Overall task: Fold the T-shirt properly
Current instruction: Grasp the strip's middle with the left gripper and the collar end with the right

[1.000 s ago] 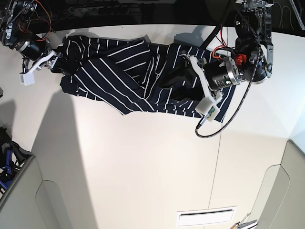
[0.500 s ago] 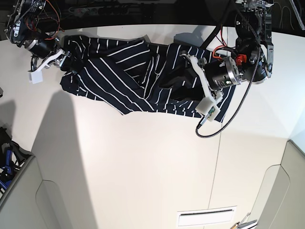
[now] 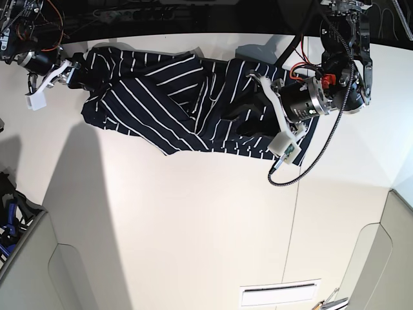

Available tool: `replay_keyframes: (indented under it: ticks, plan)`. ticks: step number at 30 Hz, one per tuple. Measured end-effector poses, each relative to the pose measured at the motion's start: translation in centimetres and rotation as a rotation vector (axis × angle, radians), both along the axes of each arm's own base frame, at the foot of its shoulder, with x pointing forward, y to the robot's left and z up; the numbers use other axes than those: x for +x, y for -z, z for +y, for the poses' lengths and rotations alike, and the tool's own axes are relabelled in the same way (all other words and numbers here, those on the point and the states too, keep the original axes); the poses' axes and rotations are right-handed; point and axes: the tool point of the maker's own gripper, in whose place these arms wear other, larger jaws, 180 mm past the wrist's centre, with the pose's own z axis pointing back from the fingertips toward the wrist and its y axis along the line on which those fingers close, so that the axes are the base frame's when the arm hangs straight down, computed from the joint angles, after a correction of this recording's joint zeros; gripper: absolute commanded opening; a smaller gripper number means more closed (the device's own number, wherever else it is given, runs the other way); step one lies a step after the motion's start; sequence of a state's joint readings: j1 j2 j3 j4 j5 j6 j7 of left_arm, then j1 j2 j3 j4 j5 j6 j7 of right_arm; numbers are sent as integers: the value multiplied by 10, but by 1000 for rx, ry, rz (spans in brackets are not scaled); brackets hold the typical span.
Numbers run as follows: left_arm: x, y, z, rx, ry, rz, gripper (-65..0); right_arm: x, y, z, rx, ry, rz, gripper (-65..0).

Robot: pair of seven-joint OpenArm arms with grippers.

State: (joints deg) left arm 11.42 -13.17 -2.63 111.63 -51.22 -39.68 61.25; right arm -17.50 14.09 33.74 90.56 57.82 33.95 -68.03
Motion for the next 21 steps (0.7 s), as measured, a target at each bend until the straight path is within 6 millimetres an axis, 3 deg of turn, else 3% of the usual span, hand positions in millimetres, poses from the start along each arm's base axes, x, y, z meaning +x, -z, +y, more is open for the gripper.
replay_keyframes:
  ticks: [5, 7, 12, 21]
  plan:
    - [0, -1, 0, -5, 0, -1, -302, -4, 3, 12, 27, -14, 9, -261]
    - [0, -1, 0, -5, 0, 0, -302, -5, 3, 18, 44, -32, 13, -200]
    - [0, -1, -1, -6, 0, -1, -302, -5, 3, 37, 79, -81, 11, -201]
    - [0, 0, 0, -4, 0, 0, -302, 2, 4, 50, 107, -42, -21, -201]
